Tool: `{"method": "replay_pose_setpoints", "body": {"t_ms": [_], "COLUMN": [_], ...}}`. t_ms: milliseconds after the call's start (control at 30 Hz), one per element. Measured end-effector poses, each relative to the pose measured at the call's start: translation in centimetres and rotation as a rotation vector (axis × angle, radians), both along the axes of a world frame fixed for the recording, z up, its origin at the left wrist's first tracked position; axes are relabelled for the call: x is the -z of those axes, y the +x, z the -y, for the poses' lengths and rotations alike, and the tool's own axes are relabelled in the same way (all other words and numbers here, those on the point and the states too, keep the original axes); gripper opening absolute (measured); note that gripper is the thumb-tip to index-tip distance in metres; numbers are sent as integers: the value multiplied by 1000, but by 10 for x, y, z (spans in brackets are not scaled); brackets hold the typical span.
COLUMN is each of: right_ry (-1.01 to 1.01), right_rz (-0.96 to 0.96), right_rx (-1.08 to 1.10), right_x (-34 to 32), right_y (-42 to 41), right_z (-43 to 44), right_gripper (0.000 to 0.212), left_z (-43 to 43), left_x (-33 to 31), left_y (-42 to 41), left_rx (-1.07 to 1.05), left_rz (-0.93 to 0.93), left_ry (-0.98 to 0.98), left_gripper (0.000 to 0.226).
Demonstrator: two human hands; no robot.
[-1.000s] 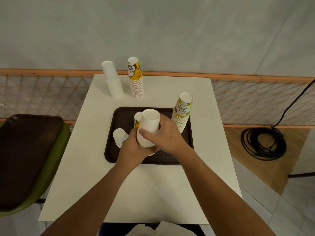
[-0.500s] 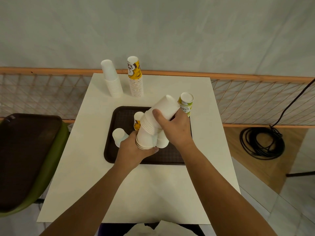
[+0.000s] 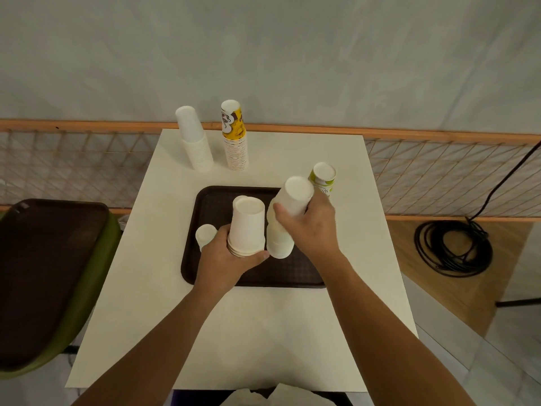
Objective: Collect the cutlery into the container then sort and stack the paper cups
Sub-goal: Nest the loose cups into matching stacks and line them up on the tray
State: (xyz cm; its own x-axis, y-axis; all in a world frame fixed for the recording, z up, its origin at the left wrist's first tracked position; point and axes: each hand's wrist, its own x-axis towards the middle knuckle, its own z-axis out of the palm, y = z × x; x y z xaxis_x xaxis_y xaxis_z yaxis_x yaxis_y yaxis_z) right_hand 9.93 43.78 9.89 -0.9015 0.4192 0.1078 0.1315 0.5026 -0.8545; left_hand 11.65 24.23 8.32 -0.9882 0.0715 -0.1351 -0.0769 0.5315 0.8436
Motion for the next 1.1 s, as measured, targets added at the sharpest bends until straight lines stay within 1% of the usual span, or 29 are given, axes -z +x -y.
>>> {"method": "replay_pose_setpoints", "body": {"t_ms": [67,167,333,367,400,500,533,567,700,800,867,967,1100], "right_ry": [76,136,156,172,188,192,171,148,156,96,27,16,-20], "right_rz": [77,178,188,166,107,-176,-218,-214,-23,28,60,105,75], "right_rx": [-47,-97,-206,-208,-184,-79,-89,-131,-343,-325,-308,-325,-293], "right_x": [20,37,25,19,12,-9,-16,-23,-32,-26,-21,-17,-19], "right_y": [2,6,10,14,19,37,40,43,40,36,34,33,36], "right_z": [5,10,2,2,2,7,9,13,34,41,40,38,34], "right_gripper": [61,73,94,95,92,68,63,61,68,65,68,73,63], "left_z": [1,3,5,4,4,2,1,1,-2,-2,-1,0,-8], "left_x": [1,2,0,0,-1,-4,-5,-6,-12,-14,-16,-19,-22], "left_y": [-1,-2,-3,-3,-3,-3,-3,-3,0,2,5,9,17], "left_rx": [-1,2,4,6,6,12,21,33,84,102,101,85,54], "left_rz": [1,-5,-20,-29,-38,-60,-67,-67,-78,-101,-95,-83,-88], "left_ry": [-7,-26,-22,-16,-12,-12,-14,-10,5,-14,3,10,38], "left_gripper": [77,82,84,85,85,85,85,85,81,86,93,101,104]}}
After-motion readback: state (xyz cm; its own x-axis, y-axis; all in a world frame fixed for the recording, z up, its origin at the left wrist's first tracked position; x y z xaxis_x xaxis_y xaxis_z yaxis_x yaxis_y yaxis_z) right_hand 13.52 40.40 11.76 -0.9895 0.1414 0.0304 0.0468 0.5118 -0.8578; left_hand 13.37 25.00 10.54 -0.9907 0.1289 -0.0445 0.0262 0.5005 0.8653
